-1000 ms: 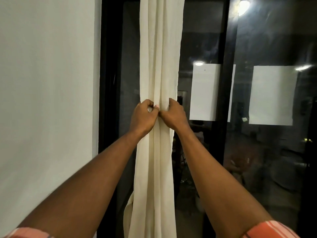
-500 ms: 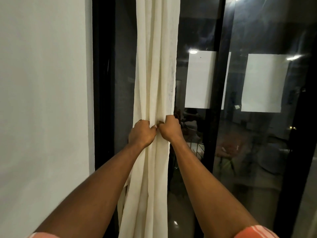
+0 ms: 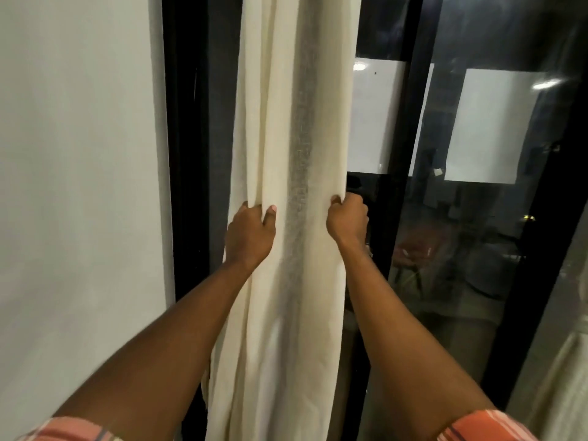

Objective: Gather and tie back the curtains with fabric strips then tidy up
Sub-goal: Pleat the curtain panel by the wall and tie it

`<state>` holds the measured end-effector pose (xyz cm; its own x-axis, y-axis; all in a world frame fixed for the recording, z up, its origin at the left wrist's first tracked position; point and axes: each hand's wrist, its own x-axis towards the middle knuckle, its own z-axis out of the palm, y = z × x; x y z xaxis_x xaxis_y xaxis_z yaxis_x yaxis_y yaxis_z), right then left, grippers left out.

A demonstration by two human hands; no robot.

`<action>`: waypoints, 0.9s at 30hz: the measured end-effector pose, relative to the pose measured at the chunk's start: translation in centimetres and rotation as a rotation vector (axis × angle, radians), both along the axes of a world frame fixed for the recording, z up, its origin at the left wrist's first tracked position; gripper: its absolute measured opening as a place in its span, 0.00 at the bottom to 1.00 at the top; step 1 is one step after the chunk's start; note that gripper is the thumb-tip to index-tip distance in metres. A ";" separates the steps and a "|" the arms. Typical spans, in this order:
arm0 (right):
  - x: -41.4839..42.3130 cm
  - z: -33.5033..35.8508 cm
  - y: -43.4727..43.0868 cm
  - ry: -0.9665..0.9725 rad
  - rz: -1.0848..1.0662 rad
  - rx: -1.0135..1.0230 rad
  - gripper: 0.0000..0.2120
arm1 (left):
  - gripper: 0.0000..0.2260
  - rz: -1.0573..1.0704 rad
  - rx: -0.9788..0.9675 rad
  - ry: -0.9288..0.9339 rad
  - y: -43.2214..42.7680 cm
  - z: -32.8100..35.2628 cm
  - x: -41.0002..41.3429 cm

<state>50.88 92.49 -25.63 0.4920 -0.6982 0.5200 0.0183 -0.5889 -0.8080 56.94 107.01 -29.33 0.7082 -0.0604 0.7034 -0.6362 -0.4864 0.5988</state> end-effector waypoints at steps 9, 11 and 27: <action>0.7 -0.8 5.1 -0.067 0.250 -0.025 0.17 | 0.14 -0.152 0.135 -0.033 -1.8 -0.3 -2.7; 0.8 -1.3 5.4 -0.054 0.282 -0.023 0.22 | 0.14 -0.175 0.160 -0.028 -1.7 -0.7 -2.6; 1.4 -5.4 4.0 0.111 0.165 -0.071 0.06 | 0.21 -0.253 0.219 0.102 -1.2 -3.5 -1.5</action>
